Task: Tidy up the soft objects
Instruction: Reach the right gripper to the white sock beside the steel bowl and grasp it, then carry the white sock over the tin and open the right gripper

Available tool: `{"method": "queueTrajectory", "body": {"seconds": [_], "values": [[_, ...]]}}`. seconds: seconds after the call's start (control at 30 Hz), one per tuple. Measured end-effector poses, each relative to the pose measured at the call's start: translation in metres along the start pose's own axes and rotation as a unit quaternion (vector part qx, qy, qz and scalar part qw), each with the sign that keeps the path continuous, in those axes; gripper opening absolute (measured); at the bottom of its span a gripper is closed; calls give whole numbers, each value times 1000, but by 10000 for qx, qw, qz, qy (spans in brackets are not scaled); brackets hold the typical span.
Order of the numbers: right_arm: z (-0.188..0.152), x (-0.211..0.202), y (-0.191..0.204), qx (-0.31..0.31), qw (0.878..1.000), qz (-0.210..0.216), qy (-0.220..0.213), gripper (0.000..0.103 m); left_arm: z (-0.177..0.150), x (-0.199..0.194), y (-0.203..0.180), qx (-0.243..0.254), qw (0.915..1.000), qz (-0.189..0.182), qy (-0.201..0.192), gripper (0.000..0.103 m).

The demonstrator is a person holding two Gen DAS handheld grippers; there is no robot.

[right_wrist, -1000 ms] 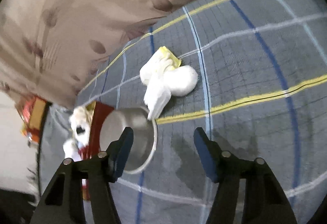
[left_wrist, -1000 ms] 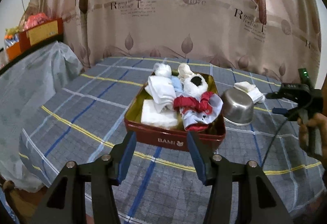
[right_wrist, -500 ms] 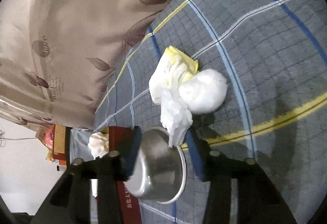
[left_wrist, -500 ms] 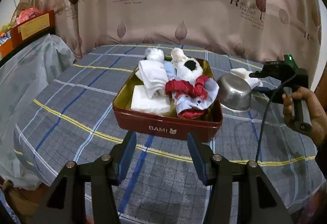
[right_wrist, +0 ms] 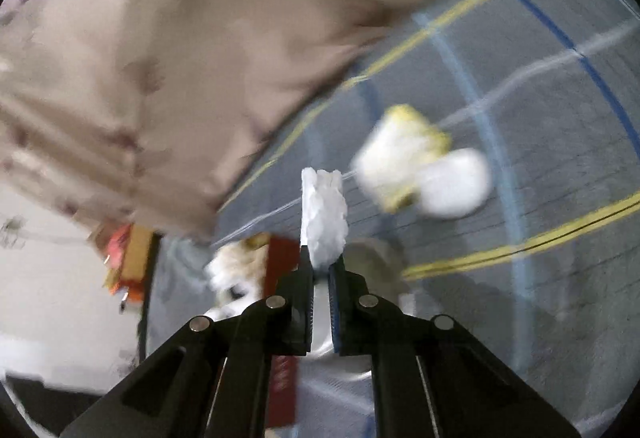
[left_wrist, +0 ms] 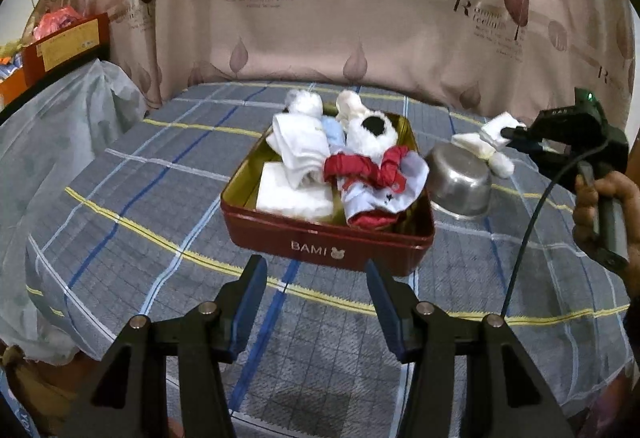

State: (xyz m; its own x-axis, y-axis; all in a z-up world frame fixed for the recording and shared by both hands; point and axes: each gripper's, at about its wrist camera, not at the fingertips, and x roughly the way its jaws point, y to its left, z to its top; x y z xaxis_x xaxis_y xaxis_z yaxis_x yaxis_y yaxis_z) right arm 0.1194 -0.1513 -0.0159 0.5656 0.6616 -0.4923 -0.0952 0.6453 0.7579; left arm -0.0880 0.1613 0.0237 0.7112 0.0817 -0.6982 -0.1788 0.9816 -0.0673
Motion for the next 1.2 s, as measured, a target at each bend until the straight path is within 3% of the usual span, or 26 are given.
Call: {"method": "queueTrajectory", "body": {"seconds": [0.17,0.37,0.57,0.73,1.2], "values": [[-15,5,59,-692,9964,194,441,8,1,-5,-2,36,10000,-7,-14,53],[-51,49,117,-1472,9833,176,1057,8,4,-10,1,-12,9999,26,-104,53],[-79,93,140,-1866,9697,-51,1574,8,6,-8,7,-106,9999,-7,-24,53],[-84,117,142,-1805,9657,-122,1864,8,6,-6,8,-114,9999,23,17,53],[-90,152,149,-2004,9588,-535,1942,9,3,7,14,-172,9992,210,287,53]]}}
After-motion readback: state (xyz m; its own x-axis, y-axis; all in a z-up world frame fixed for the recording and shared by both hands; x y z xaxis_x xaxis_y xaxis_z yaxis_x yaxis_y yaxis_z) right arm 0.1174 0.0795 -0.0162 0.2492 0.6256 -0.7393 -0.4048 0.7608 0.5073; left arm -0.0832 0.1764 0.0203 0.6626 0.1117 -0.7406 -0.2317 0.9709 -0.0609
